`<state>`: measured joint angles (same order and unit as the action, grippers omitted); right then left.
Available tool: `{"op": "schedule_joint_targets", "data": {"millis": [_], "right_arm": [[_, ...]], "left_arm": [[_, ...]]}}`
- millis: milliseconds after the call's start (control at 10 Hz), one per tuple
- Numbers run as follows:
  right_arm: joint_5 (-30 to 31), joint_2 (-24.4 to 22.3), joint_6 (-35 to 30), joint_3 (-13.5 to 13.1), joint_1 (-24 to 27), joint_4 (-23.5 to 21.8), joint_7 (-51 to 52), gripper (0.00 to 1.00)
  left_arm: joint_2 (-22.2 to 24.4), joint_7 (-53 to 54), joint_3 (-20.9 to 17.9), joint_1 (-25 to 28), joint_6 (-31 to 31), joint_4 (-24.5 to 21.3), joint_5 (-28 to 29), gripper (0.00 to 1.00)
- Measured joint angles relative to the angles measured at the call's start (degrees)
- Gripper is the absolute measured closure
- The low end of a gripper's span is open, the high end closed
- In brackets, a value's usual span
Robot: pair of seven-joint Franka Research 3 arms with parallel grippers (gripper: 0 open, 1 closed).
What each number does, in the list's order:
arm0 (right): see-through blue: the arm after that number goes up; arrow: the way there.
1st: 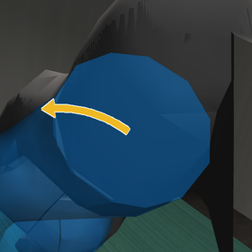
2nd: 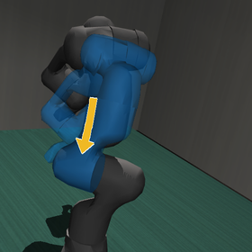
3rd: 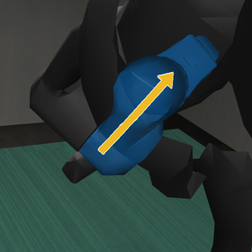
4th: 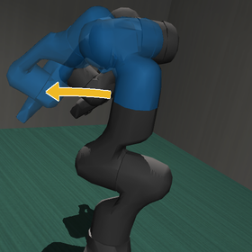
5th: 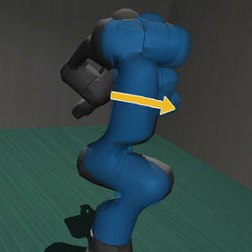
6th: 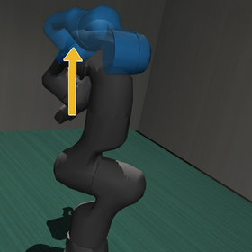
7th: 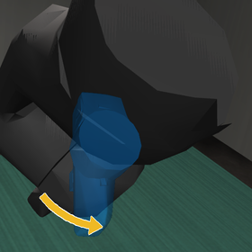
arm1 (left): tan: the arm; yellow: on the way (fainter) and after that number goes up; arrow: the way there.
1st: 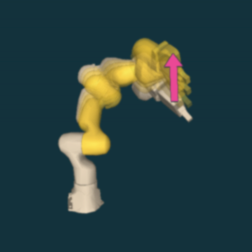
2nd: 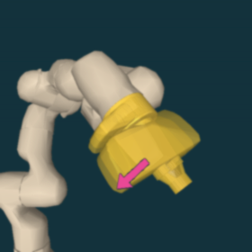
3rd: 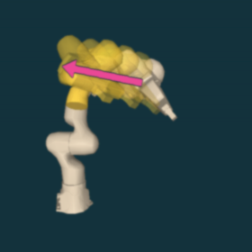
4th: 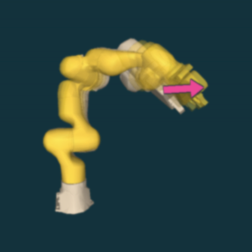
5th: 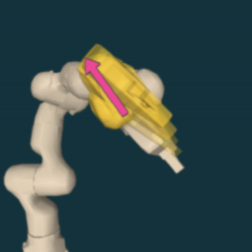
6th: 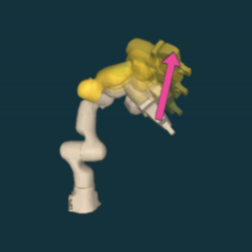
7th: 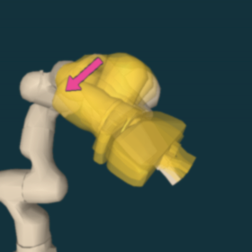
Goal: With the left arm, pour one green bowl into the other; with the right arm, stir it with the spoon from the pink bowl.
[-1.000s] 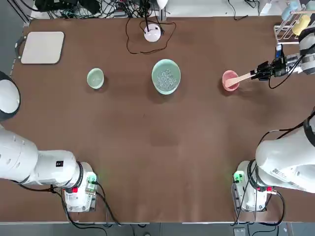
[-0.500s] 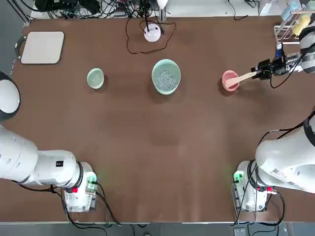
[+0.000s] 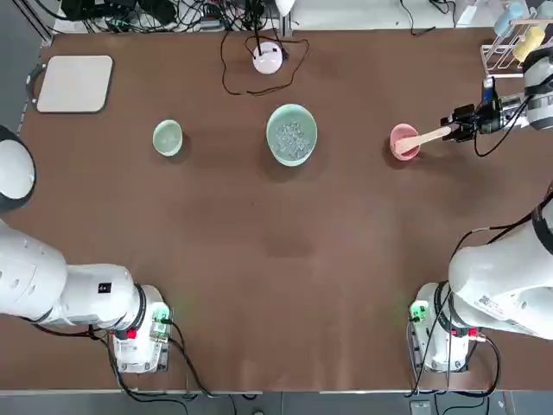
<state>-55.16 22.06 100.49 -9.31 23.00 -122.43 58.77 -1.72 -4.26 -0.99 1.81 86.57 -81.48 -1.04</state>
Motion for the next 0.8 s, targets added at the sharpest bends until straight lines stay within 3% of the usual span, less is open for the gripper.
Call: {"op": "schedule_joint_targets", "data": {"millis": [300,800], "right_arm": [[-0.77,0.71,0.00,0.08,-0.01,0.46,0.00,0.01],[1.04,0.78,-0.02,0.26,-0.44,4.48,-7.29,0.00]], "left_arm": [[-0.01,0.01,0.00,0.00,0.00,-0.01,0.00,0.00],[-0.31,0.03,0.00,-0.01,0.00,-0.08,0.00,0.00]]}}
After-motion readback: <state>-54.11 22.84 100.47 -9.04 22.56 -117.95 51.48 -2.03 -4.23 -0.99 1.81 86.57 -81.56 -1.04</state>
